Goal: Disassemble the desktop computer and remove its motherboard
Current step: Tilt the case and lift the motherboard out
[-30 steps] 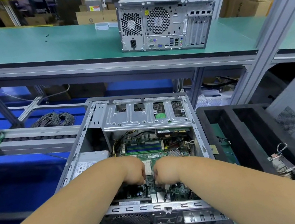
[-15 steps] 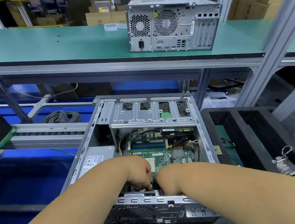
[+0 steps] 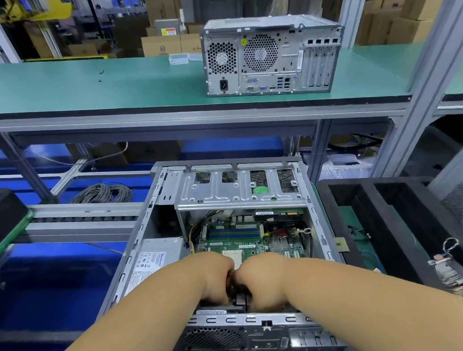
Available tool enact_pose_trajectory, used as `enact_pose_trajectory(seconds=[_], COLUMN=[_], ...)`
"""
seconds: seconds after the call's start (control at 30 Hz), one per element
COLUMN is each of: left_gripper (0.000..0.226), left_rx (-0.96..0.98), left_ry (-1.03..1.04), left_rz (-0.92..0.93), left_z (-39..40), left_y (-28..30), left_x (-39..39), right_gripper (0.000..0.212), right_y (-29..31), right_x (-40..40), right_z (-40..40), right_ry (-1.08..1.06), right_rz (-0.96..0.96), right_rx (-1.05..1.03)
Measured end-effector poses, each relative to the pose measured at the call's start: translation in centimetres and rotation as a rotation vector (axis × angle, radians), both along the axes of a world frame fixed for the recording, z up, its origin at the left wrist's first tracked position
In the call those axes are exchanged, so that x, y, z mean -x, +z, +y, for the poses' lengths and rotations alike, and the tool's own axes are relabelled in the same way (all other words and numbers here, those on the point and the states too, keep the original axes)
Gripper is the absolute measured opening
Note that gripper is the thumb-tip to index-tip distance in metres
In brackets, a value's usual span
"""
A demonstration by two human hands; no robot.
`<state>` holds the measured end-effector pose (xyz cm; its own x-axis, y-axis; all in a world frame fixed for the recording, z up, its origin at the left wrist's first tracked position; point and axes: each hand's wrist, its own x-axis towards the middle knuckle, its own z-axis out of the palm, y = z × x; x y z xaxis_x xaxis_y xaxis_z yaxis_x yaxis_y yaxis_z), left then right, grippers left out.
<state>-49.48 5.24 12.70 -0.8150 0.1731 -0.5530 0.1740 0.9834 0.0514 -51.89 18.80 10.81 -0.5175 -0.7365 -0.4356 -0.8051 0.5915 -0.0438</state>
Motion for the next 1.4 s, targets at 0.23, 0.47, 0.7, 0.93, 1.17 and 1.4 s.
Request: enact_pose_trajectory(seconds=[0.23, 0.47, 0.7, 0.93, 1.17, 1.4], left_gripper=[0.048, 0.061, 0.054, 0.035, 0.04, 0.039], left_rx=[0.008, 0.056, 0.005, -0.114, -0.104, -0.226], left_ry=[-0.019, -0.073, -0.164, -0.068, -0.101, -0.058], left_rz=[-0.03, 0.109, 0.655, 0.723, 0.714, 0.721], left_z=[-0.4, -0.7, -2.7, -4.3, -4.1, -4.6], left_y=[-0.5, -0.7, 0.3, 1.5, 1.0, 1.1], left_x=[-0.5, -0.8, -1.5, -2.3, -3.0, -3.2], right_gripper=[0.012, 0.026, 0.03, 0.029, 0.028, 0.02], right_y=[0.9, 1.1, 1.7, 3.3, 6.8, 6.2], right_x=[-0.5, -0.8, -0.6, -0.5, 0.7, -0.4], right_z=[1.1, 2.8, 3.9, 4.9, 8.6, 9.0], right_ry=[0.008, -0.091, -0.307, -0.416, -0.448, -0.244], right_rz=[0.093, 0.153, 0.156, -0.004, -0.071, 0.082], right_rx=[0.102, 0.354, 0.647, 0.681, 0.528, 0.276])
